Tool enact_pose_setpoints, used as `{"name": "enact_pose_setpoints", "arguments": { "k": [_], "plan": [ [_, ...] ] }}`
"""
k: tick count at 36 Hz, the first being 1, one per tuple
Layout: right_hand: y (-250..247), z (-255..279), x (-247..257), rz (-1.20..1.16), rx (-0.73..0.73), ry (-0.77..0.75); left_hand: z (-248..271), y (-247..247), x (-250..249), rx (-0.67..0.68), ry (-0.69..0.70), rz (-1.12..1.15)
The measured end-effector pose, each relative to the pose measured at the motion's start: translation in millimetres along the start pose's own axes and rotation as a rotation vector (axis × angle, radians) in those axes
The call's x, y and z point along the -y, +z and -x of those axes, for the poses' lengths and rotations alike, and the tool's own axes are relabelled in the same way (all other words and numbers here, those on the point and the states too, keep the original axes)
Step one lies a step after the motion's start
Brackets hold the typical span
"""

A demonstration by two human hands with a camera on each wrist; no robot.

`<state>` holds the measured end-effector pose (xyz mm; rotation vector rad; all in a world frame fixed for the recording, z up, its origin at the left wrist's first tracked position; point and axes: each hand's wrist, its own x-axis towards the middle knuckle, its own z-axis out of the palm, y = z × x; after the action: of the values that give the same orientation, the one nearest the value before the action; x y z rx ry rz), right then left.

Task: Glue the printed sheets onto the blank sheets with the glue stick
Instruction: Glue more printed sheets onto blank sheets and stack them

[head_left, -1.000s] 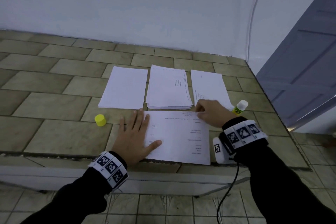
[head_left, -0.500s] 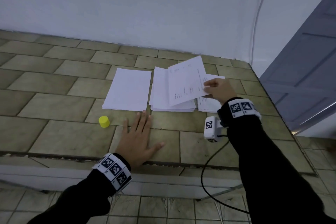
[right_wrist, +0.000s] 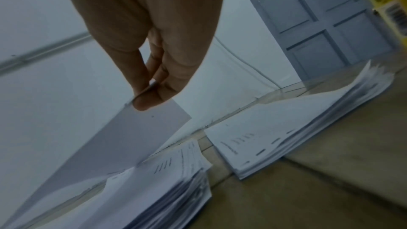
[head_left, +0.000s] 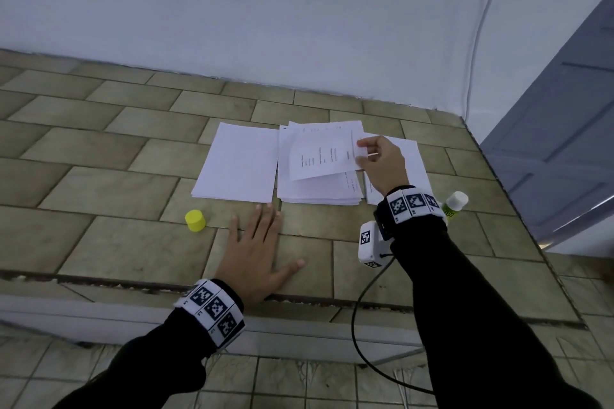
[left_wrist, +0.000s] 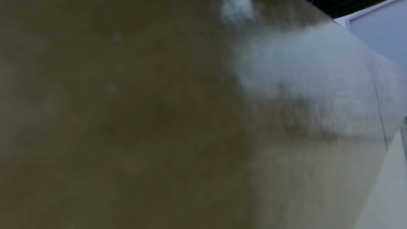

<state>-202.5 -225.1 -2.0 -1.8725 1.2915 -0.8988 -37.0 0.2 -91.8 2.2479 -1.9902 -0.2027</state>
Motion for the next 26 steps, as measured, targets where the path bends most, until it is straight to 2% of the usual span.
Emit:
{"name": "enact_pose_setpoints", "arguments": {
  "k": [5, 13, 26],
  "plan": [
    [8, 4, -1, 0.02, 0.102, -0.011, 0, -2, -1, 0.016, -0.008, -0.019],
    [19, 10, -13, 0.273, 0.267, 0.097, 0, -1, -1, 0.011, -0.008, -0.013],
    [22, 15, -16, 0.348, 0.205, 0.17, 0, -1, -1, 0.028, -0.022, -0.034]
  ]
}}
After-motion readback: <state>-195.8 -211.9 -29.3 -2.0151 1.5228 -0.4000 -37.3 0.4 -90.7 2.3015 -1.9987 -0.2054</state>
